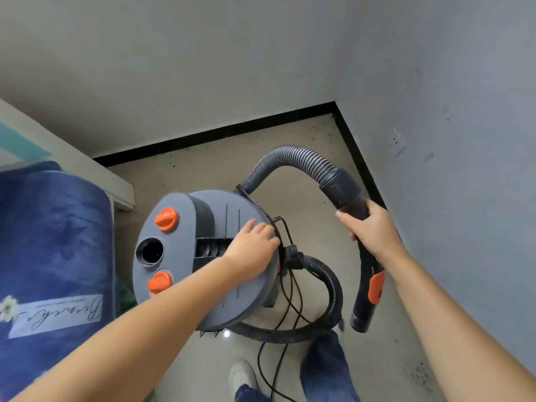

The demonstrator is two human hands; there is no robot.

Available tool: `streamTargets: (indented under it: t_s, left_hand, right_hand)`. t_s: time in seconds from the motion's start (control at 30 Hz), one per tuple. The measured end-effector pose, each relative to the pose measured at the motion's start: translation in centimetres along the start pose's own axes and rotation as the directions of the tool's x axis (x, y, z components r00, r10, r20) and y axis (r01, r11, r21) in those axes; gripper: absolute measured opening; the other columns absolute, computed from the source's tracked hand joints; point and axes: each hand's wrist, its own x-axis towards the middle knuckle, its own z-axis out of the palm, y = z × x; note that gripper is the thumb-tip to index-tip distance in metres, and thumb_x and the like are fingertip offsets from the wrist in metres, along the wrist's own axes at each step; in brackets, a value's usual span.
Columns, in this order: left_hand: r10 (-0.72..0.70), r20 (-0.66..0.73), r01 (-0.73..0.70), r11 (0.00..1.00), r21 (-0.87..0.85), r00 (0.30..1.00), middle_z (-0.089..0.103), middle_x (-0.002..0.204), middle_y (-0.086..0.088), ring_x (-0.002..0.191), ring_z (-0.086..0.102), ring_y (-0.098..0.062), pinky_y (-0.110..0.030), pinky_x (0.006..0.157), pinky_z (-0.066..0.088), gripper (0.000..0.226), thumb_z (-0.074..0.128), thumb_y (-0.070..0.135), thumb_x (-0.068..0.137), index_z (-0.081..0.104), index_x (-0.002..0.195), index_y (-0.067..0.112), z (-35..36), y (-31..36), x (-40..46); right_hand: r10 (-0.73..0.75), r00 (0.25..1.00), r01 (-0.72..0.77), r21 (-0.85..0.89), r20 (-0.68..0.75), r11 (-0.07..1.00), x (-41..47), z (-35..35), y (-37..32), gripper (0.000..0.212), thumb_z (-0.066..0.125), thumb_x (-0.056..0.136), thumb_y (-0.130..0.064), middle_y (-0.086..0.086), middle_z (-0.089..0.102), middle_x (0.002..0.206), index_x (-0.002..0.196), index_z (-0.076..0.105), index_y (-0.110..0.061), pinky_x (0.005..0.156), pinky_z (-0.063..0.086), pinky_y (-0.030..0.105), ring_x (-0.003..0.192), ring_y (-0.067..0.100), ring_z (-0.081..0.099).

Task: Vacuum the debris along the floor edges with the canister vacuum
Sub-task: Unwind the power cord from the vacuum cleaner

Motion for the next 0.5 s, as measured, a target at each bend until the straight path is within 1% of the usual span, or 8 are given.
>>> streamTargets:
  t_s: [0.07, 0.1, 0.13, 0.2, 0.23, 0.3, 0.4, 0.5]
  left_hand:
    - [-0.163, -0.077, 0.142, 0.963, -0.230, 0.984, 0.047, 0.133, -0.013, 0.126, 0.041, -0.033, -0.041, 0.108, 0.032, 0.035, 0.044, 0.005, 0.093, 0.053, 0.127, 0.007, -0.6, -2.2, 2.4]
    - [-0.297, -0.071, 0.240, 0.871, -0.428, 0.952, 0.048, 0.132, -0.015, 0.122, 0.045, -0.033, -0.039, 0.101, 0.039, 0.034, 0.043, 0.000, 0.093, 0.053, 0.126, 0.004, -1.1, -3.0, 4.0]
    - [-0.464, -0.023, 0.348, 0.694, -0.630, 0.885, 0.050, 0.130, -0.016, 0.115, 0.049, -0.033, -0.037, 0.092, 0.043, 0.035, 0.040, -0.002, 0.093, 0.052, 0.126, 0.002, -1.8, -3.6, 5.8]
    - [-0.701, 0.250, 0.476, 0.144, -0.868, 0.668, 0.056, 0.117, -0.019, 0.090, 0.055, -0.029, -0.031, 0.070, 0.042, 0.036, 0.037, 0.002, 0.095, 0.051, 0.128, -0.001, -2.6, -5.1, 10.1]
    - [-0.713, 0.415, 0.466, -0.139, -0.874, 0.565, 0.058, 0.107, -0.018, 0.078, 0.052, -0.026, -0.028, 0.063, 0.040, 0.036, 0.038, 0.005, 0.095, 0.050, 0.128, -0.002, -2.5, -5.8, 12.2]
    - [-0.599, 0.627, 0.362, -0.514, -0.778, 0.498, 0.057, 0.110, -0.017, 0.086, 0.052, -0.027, -0.032, 0.076, 0.046, 0.042, 0.041, 0.008, 0.095, 0.046, 0.134, -0.004, -1.5, -7.4, 15.4]
    - [-0.414, 0.780, 0.375, -0.707, -0.600, 0.469, 0.036, 0.150, -0.020, 0.133, 0.041, -0.035, -0.044, 0.108, 0.035, 0.052, 0.045, 0.013, 0.095, 0.035, 0.144, 0.001, -1.0, -7.9, 18.2]
    - [-0.352, 0.815, 0.411, -0.730, -0.547, 0.459, 0.026, 0.154, -0.018, 0.141, 0.030, -0.034, -0.042, 0.113, 0.025, 0.058, 0.048, 0.016, 0.097, 0.025, 0.148, 0.003, -0.7, -8.7, 20.9]
  right_hand:
    - [0.003, 1.000, -0.003, 0.011, 0.000, 1.000, 1.3, -0.5, 0.6, 0.014, 0.068, 0.087, -0.024, 0.002, 0.058, 0.064, 0.091, 0.060, -0.012, 0.052, 0.043, 0.016, 0.056, 0.013, 0.054]
    - [0.009, 1.000, -0.009, 0.014, 0.005, 1.000, 2.1, -1.1, 0.8, 0.014, 0.068, 0.087, -0.023, 0.001, 0.058, 0.064, 0.091, 0.060, -0.013, 0.052, 0.042, 0.015, 0.056, 0.012, 0.055]
    - [0.018, 1.000, -0.019, 0.007, 0.016, 1.000, 3.1, -1.6, 1.1, 0.013, 0.068, 0.088, -0.024, 0.001, 0.058, 0.064, 0.090, 0.059, -0.015, 0.052, 0.041, 0.015, 0.057, 0.012, 0.055]
    - [0.038, 0.998, -0.037, -0.017, 0.041, 0.999, 5.3, -3.0, 1.4, 0.011, 0.067, 0.088, -0.026, 0.000, 0.059, 0.066, 0.089, 0.058, -0.020, 0.054, 0.040, 0.015, 0.060, 0.011, 0.057]
    - [0.050, 0.997, -0.048, -0.026, 0.051, 0.998, 6.4, -3.8, 1.6, 0.011, 0.067, 0.088, -0.027, 0.001, 0.060, 0.067, 0.088, 0.058, -0.022, 0.055, 0.041, 0.017, 0.061, 0.012, 0.058]
    - [0.058, 0.996, -0.055, -0.042, 0.074, 0.998, 9.1, -5.1, 2.2, 0.011, 0.068, 0.087, -0.026, 0.002, 0.060, 0.069, 0.088, 0.057, -0.023, 0.057, 0.041, 0.019, 0.063, 0.013, 0.058]
    - [0.064, 0.992, -0.056, -0.082, 0.106, 0.995, 12.9, -6.9, 2.9, 0.013, 0.070, 0.085, -0.024, 0.002, 0.059, 0.070, 0.087, 0.058, -0.022, 0.056, 0.041, 0.020, 0.061, 0.011, 0.058]
    - [0.052, 0.989, -0.041, -0.087, 0.137, 0.995, 15.7, -7.8, 3.6, 0.015, 0.072, 0.083, -0.020, 0.002, 0.060, 0.068, 0.083, 0.058, -0.026, 0.054, 0.042, 0.019, 0.053, 0.003, 0.055]
